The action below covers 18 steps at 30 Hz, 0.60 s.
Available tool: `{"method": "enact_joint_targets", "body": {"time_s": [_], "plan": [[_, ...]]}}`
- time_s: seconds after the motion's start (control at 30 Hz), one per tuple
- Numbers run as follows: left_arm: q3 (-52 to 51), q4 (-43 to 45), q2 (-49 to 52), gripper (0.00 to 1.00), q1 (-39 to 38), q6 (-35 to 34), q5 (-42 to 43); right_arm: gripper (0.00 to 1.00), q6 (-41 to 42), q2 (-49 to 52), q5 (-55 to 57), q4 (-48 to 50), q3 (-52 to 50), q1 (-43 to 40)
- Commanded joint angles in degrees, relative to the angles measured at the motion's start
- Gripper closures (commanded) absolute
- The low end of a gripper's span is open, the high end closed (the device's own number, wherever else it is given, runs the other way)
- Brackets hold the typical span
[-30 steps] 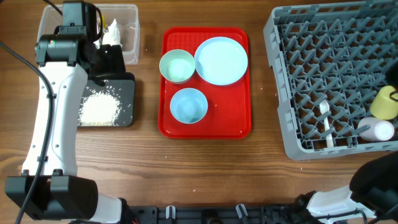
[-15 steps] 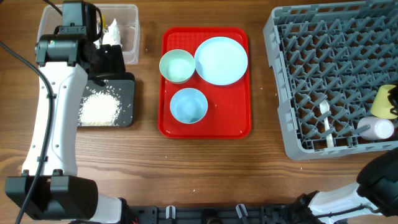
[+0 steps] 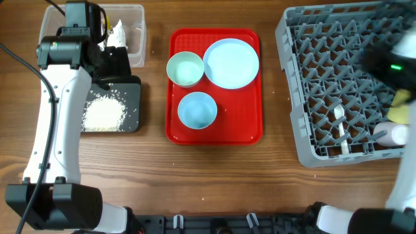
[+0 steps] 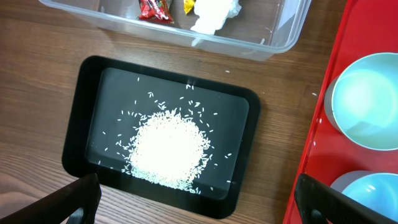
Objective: Sort waste into correct bins and load items into the dishwasher rack
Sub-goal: 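Move the right gripper back to the light blue bowl on the red tray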
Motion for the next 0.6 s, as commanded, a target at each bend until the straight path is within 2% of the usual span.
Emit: {"method": "enact_joint_targets", "body": {"time_s": [0.0, 0.07, 0.2, 0.33, 0.47, 0.57], "plan": [[-0.11, 0.15, 0.09, 0.00, 0.31, -0.39, -0.50, 0.36, 3.06, 2.47, 4.31, 2.12, 0.35, 15.82], [-0.11, 0.15, 0.09, 0.00, 0.31, -0.39, -0.50, 0.36, 7.37, 6.43, 6.05, 5.92, 0.35, 24.55], [-0.11, 0.15, 0.09, 0.00, 0.31, -0.39, -0.50, 0.40, 11.67, 16.00, 4.35, 9.49, 0.35, 33.27], [-0.11, 0.15, 0.09, 0.00, 0.31, -0.39, -0.50, 0.49, 9.97, 26.51, -0.59, 9.42, 0.33, 39.50], [-0.11, 0.15, 0.09, 0.00, 0.31, -0.39, -0.50, 0.60, 10.01, 31.56, -0.52, 9.88, 0.26, 43.56], [-0.11, 0.15, 0.09, 0.00, 0.31, -0.39, -0.50, 0.64, 10.08, 33.27, 1.92, 10.49, 0.09, 44.94]]}}
